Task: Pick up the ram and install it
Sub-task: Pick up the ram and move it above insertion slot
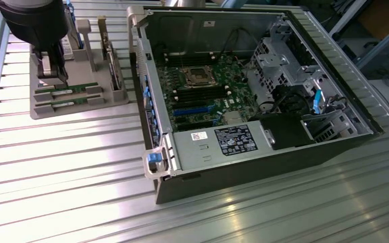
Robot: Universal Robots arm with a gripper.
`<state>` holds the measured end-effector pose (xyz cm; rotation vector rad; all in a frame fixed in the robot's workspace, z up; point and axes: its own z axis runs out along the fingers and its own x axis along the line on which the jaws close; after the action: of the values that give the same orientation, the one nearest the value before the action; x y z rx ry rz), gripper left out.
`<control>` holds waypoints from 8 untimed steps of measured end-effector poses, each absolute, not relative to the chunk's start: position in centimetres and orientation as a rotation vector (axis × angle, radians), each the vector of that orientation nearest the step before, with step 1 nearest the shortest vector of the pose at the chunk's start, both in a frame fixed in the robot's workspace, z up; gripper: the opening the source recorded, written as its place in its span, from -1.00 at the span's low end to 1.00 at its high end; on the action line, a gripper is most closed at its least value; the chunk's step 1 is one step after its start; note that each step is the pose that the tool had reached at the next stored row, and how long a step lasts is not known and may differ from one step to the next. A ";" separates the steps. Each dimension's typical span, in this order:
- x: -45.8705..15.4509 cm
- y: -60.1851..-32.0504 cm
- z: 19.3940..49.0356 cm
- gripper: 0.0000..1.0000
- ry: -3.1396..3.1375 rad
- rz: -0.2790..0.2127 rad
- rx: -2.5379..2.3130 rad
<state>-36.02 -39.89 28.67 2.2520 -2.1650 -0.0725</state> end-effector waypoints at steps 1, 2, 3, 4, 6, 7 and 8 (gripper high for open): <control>-36.0 -39.9 28.6 -0.40 -2.165 -0.072 2.252; -36.0 -39.9 28.5 -0.40 -2.165 -0.072 2.252; -36.0 -39.9 28.4 -0.40 -2.165 -0.073 2.252; -36.0 -39.9 28.3 -0.40 -2.165 -0.072 2.252; -36.0 -39.9 28.2 -0.40 -2.165 -0.072 2.253; -36.0 -39.9 28.2 -0.40 -2.165 -0.072 2.253; -36.0 -39.9 28.2 -0.40 -2.165 -0.072 2.253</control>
<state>-36.02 -39.89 28.17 2.2526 -2.1645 -0.0725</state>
